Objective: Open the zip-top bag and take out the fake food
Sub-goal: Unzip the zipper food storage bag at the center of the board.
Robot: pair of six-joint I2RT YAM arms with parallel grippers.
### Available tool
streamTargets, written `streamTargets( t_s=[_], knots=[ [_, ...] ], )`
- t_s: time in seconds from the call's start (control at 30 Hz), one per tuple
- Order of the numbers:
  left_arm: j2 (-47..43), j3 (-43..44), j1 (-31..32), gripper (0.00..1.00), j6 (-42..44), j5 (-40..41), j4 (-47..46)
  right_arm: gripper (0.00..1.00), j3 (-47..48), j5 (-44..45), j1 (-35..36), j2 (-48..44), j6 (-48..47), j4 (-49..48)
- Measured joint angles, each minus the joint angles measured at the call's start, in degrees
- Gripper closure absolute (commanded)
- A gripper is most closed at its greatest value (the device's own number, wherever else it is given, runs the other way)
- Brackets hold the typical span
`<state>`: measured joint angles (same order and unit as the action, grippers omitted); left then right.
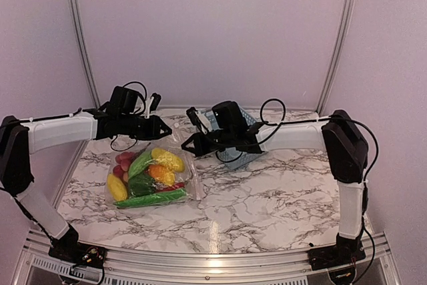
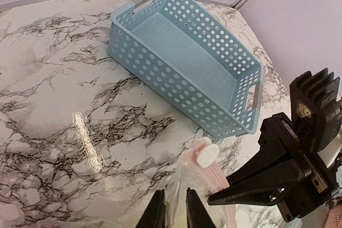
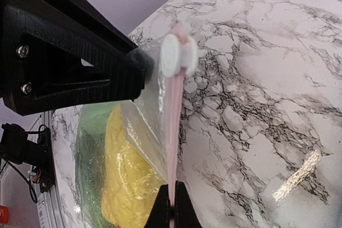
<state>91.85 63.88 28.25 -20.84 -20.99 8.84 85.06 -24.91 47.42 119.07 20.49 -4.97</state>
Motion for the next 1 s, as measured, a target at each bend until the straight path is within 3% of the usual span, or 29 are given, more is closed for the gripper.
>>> streamTargets(
  t_s=[0.17, 0.37, 0.6, 1.0],
  knots=[
    [-4.11, 0.0, 0.11, 0.49, 1.42, -0.13, -1.27, 1.0, 1.05, 2.71, 0.0, -5.77, -3.04, 6.05],
    [-7.23, 1.11, 0.22, 0.33, 4.7, -0.17, -1.33, 1.0, 4.26, 4.9, 0.02, -10.8, -7.06, 13.77],
    [-11.65, 4.35, 0.22, 0.26, 10.29, -0.09, -1.79, 1.0, 8.55, 7.65, 1.38, -14.73, -11.96, 23.5],
    [-19.17, 1.05, 0.2, 0.25, 24.76, -7.63, -10.51, 1.0, 12.68, 11.23, 3.15, -20.61, -19.15, 35.78]
  ],
)
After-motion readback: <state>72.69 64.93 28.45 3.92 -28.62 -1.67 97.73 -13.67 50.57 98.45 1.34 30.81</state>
